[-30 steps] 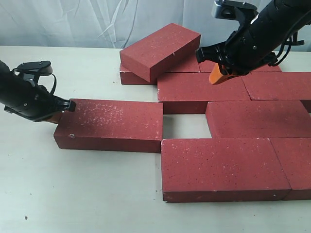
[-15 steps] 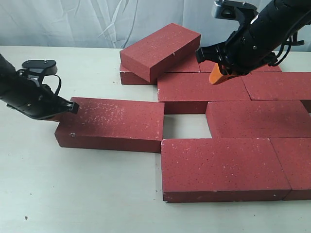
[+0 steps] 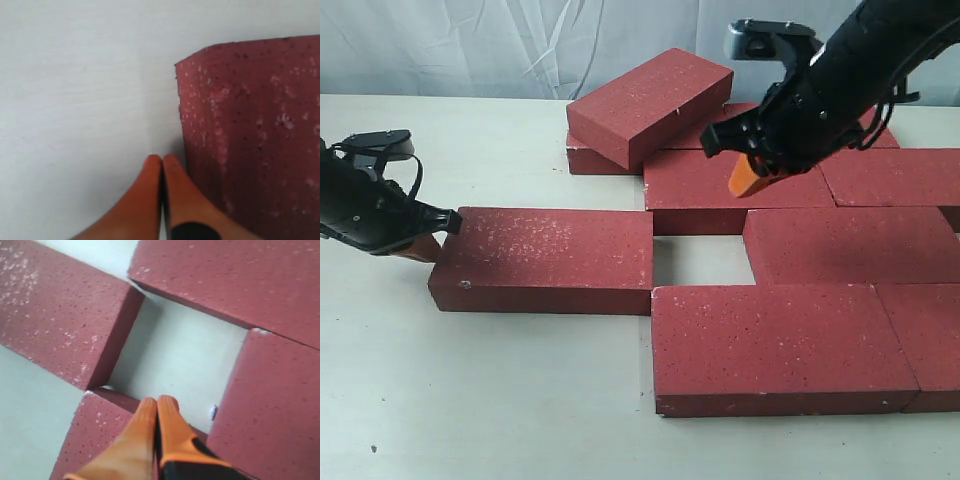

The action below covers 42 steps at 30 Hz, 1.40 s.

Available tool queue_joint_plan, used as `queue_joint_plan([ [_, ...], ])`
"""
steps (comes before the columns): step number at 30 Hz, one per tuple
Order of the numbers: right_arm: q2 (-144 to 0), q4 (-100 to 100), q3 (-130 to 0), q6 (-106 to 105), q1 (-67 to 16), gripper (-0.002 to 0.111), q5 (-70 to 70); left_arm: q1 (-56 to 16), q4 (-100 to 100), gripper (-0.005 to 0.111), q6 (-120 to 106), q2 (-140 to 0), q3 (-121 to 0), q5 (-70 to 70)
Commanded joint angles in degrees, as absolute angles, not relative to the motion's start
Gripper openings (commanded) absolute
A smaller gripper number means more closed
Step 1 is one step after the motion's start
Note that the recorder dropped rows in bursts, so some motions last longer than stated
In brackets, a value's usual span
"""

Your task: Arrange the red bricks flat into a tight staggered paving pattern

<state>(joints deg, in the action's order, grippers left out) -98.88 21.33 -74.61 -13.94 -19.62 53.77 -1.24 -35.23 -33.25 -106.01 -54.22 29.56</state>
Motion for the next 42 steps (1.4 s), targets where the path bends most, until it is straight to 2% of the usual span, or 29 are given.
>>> queue_joint_plan([
  [1, -100.5, 21.7, -72.2, -14.5, -25.4, -0.001, 50.5, -1.2, -36.8, 0.0, -33.0, -106.0, -54.0, 30.0],
  [15, -107.9, 24.1, -71.5, -14.7, -37.3, -0.001, 46.3, -1.2, -37.8, 0.0, -33.0, -106.0, -54.0, 30.1],
  [42, -111.8, 21.0, -71.1, -15.0, -37.7, -0.001, 41.6, -1.2, -37.8, 0.0, -33.0, -106.0, -54.0, 30.1],
])
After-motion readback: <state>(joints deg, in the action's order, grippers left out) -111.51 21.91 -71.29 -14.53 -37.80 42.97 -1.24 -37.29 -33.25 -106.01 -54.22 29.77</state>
